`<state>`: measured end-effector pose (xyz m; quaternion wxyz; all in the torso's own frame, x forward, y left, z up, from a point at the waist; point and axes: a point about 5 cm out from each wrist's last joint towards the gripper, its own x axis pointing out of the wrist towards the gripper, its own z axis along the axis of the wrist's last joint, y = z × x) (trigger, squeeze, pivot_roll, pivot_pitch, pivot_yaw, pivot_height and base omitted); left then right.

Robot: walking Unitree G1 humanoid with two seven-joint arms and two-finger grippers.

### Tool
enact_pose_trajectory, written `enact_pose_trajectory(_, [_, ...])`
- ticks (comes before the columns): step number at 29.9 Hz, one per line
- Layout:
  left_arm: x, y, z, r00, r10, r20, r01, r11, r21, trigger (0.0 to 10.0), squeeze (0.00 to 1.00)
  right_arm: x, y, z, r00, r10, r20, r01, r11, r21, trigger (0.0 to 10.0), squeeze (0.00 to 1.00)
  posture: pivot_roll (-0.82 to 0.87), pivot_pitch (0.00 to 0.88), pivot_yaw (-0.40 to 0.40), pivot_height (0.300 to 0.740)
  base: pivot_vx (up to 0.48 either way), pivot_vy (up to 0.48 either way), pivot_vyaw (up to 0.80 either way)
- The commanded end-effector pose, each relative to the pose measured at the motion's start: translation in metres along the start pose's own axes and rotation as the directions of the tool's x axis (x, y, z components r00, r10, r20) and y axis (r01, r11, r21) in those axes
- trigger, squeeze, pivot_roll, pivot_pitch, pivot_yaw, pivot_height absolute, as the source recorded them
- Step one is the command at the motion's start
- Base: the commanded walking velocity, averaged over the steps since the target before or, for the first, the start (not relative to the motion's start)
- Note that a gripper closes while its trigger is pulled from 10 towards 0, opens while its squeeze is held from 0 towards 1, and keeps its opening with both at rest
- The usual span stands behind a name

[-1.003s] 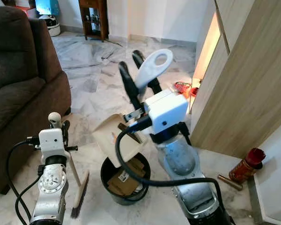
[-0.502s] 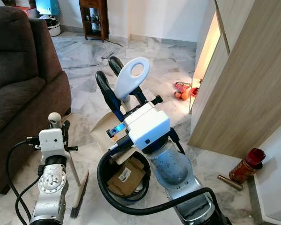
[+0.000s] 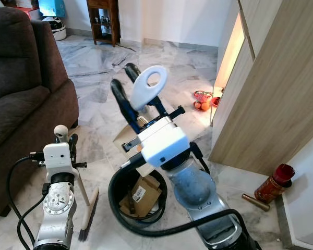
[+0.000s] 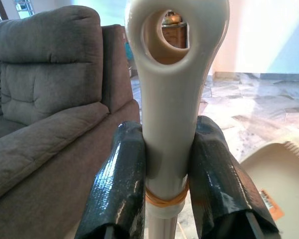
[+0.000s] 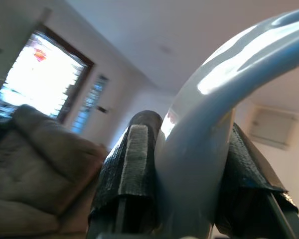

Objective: Sweep floor

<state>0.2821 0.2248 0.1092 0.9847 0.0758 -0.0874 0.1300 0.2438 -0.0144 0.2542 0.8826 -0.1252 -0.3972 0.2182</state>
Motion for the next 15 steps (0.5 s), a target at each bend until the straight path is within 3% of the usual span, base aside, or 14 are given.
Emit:
enact_pose_trajectory(1, [0.003, -0.001, 0.010, 0.999, -0.003, 0.054, 0.004, 1.000, -0.009, 10.0, 0.00, 0.006, -0.020, 0.002, 0.997, -0.077, 0.030, 0.078, 0.995, -0.054, 10.0, 0.00, 0.06, 0.045, -0.032, 0.740, 0.000, 0.000, 0.00])
enact_pose_trajectory(5, [0.003, -0.002, 0.010, 0.999, -0.012, 0.049, 0.013, 1.000, -0.013, 10.0, 0.00, 0.003, -0.056, -0.022, 0.981, -0.189, -0.051, 0.180, 0.973, -0.148, 10.0, 0.00, 0.05, 0.040, -0.031, 0.740, 0.000, 0.000, 0.00])
enact_pose_trajectory(6, [0.003, -0.004, 0.009, 0.999, -0.024, 0.045, 0.024, 1.000, -0.017, 10.0, 0.00, -0.004, -0.067, -0.038, 0.966, -0.228, -0.121, 0.209, 0.965, -0.158, 10.0, 0.00, 0.05, 0.038, -0.033, 0.740, 0.000, 0.000, 0.00])
enact_pose_trajectory(10, [0.002, -0.007, 0.008, 0.998, -0.037, 0.041, 0.038, 0.999, -0.024, 10.0, 0.00, -0.017, -0.083, -0.060, 0.938, -0.276, -0.210, 0.240, 0.954, -0.180, 10.0, 0.00, 0.05, 0.036, -0.035, 0.740, 0.000, 0.000, 0.00])
enact_pose_trajectory(13, [0.002, -0.008, 0.007, 0.998, -0.045, 0.037, 0.046, 0.999, -0.026, 10.0, 0.00, -0.034, -0.099, -0.081, 0.871, -0.373, -0.319, 0.330, 0.927, -0.180, 10.0, 0.00, 0.05, 0.033, -0.034, 0.740, 0.000, 0.000, 0.00])
enact_pose_trajectory(14, [0.001, -0.008, 0.007, 0.998, -0.049, 0.035, 0.050, 0.998, -0.028, 10.0, 0.00, -0.043, -0.107, -0.091, 0.827, -0.432, -0.359, 0.395, 0.902, -0.175, 10.0, 0.00, 0.05, 0.028, -0.034, 0.740, 0.000, 0.000, 0.00])
enact_pose_trajectory(15, [0.001, -0.008, 0.007, 0.998, -0.050, 0.035, 0.051, 0.998, -0.028, 10.0, 0.00, -0.045, -0.110, -0.094, 0.816, -0.446, -0.367, 0.412, 0.895, -0.173, 10.0, 0.00, 0.05, 0.028, -0.034, 0.740, 0.000, 0.000, 0.00])
